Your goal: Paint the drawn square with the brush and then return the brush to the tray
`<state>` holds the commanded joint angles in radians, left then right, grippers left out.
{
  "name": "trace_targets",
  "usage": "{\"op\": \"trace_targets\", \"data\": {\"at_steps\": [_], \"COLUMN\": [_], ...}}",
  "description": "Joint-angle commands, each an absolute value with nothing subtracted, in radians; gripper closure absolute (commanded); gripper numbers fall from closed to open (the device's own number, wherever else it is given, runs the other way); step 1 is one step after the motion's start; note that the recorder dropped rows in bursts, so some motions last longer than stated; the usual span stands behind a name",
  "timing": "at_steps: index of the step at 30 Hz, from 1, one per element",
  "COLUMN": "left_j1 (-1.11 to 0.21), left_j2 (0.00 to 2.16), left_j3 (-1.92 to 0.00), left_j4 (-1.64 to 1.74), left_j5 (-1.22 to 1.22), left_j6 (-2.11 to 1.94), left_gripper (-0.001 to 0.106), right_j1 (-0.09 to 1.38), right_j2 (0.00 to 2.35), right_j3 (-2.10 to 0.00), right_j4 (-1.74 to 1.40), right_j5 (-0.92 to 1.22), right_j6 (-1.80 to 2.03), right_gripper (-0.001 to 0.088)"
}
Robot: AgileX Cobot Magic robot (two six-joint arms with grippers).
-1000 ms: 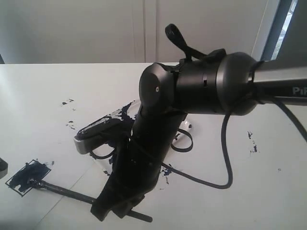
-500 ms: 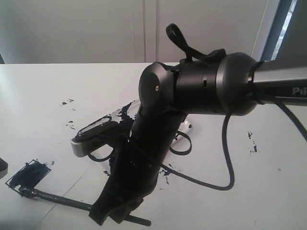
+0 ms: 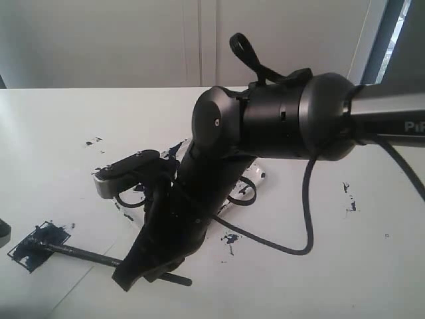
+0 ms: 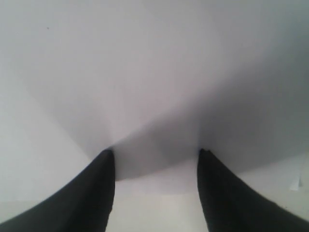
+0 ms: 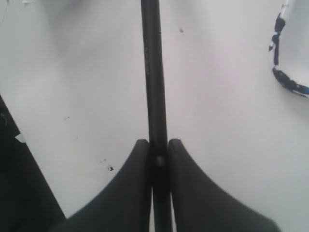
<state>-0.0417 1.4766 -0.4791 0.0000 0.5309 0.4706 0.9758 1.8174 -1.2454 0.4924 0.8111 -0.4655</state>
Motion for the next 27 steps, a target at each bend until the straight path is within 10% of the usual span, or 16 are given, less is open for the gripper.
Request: {"op": "trace_targets", "data": {"at_steps": [27], "left_j1": [-0.042], "left_j2": [1.477], "left_j3": [-0.479], "left_j4": [0.000], "left_j5": [0.531], "left_j6": [0.471], "left_gripper": [0.049], "right_j1": [0.989], "right_j2": [1.829], "right_j3": [-1.245], "right_j4": [0.496], "right_j5": [0.914], "right_j6": [-0.493], "right_gripper": [0.0868]}}
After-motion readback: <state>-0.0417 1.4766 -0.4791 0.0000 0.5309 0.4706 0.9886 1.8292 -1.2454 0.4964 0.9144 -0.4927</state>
